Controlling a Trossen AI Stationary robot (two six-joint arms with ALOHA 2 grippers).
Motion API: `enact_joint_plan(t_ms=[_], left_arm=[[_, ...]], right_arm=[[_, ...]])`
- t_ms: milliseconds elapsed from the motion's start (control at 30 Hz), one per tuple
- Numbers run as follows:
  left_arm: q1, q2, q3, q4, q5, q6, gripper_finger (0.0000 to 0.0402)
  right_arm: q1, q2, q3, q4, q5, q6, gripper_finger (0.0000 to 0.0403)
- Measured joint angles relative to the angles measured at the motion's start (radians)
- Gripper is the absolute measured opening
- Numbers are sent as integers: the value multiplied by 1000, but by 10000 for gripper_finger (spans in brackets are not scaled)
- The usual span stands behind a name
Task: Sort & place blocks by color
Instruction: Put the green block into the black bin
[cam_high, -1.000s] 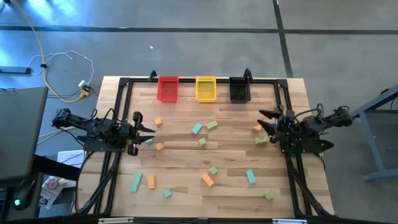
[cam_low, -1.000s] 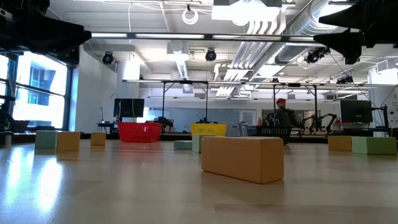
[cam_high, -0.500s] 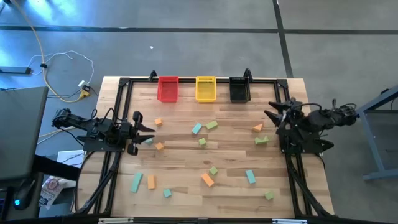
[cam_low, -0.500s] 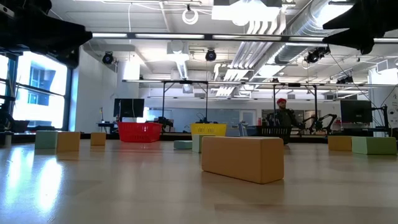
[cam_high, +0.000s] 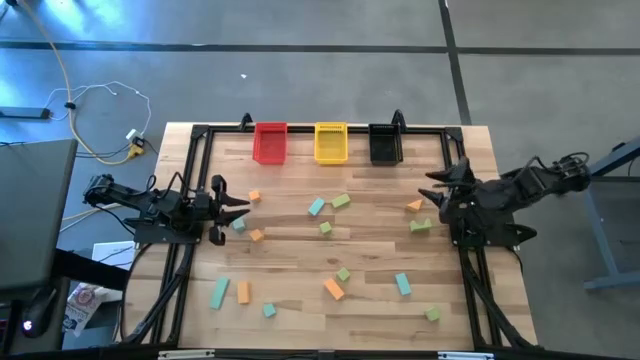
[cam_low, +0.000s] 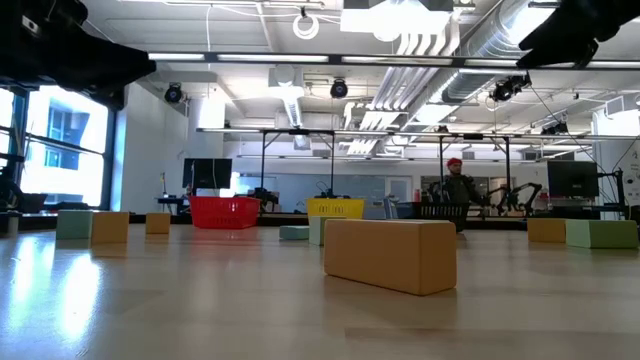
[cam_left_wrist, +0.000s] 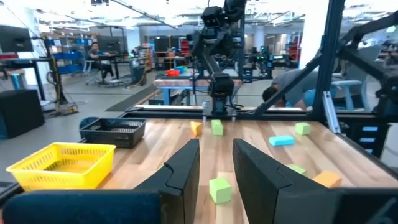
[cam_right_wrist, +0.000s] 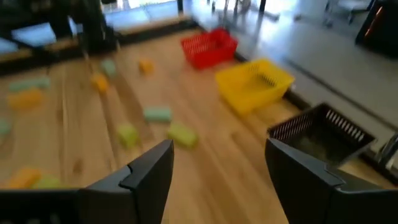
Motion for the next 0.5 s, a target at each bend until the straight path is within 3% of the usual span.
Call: enact_joint_plan(t_ms=[267, 500], left_arm=[[0, 0, 0, 0, -36, 34, 87], [2, 0, 0, 2, -47, 67, 88]], right_arm=[[0, 184, 99, -186, -144, 129, 240], [0, 332, 103, -265, -300, 157, 240]])
